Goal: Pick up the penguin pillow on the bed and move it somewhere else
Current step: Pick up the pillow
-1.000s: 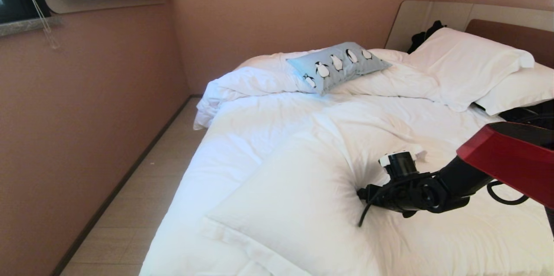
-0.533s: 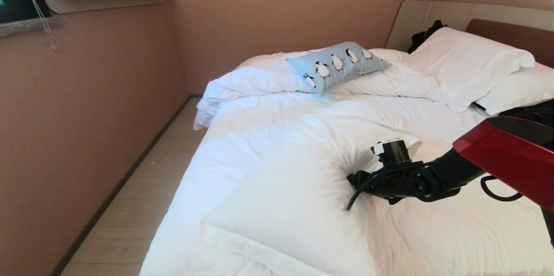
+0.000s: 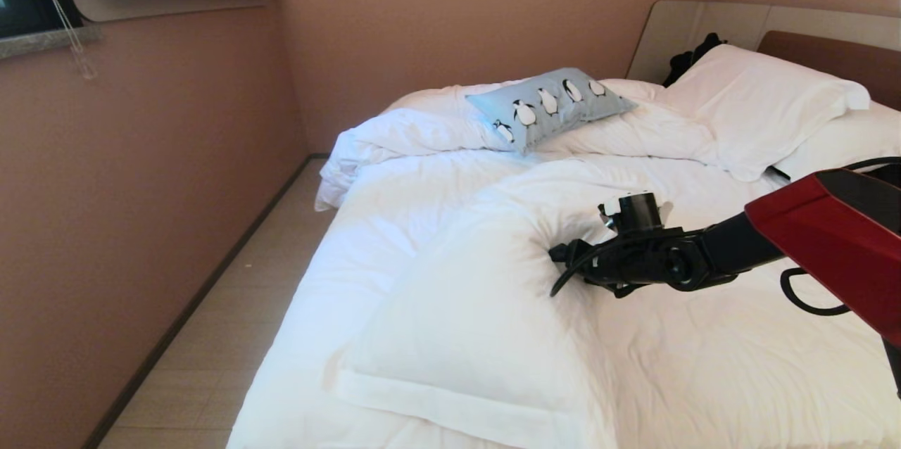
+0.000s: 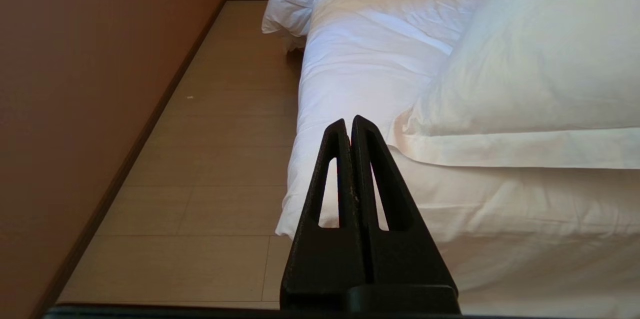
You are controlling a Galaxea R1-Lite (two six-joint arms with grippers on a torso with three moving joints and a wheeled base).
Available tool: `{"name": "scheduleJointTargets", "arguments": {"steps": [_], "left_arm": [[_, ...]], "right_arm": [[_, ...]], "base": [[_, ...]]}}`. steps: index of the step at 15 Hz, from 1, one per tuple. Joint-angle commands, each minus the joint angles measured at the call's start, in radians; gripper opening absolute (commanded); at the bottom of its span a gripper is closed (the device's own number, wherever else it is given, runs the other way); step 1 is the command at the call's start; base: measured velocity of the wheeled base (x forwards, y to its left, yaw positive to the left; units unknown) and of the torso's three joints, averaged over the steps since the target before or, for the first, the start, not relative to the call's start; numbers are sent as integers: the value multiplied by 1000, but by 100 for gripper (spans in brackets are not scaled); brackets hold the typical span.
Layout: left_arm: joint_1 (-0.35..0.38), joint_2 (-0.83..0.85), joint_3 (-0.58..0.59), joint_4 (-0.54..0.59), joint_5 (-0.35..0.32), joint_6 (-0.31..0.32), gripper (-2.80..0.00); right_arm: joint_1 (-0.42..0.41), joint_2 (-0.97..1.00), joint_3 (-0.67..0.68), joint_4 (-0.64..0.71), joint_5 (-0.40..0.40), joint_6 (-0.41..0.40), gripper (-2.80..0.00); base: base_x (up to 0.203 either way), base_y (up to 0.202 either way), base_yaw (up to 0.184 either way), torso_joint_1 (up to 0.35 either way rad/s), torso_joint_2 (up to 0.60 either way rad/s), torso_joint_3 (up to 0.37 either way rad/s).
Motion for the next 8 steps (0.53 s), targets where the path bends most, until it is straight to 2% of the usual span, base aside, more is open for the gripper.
{"name": "scheduleJointTargets", "arguments": {"steps": [1, 4, 8], "left_arm": [[0, 0, 0, 0, 1, 0, -280], [0, 0, 0, 0, 1, 0, -280], [0, 1, 0, 0, 1, 0, -280]], "right_arm": [[0, 8, -70, 99, 21, 38, 0], [0, 53, -197, 195, 24, 93, 0], [16, 113, -343, 337, 37, 105, 0]], "base": [[0, 0, 0, 0, 0, 0], [0, 0, 0, 0, 0, 0], [0, 0, 0, 0, 0, 0]]}}
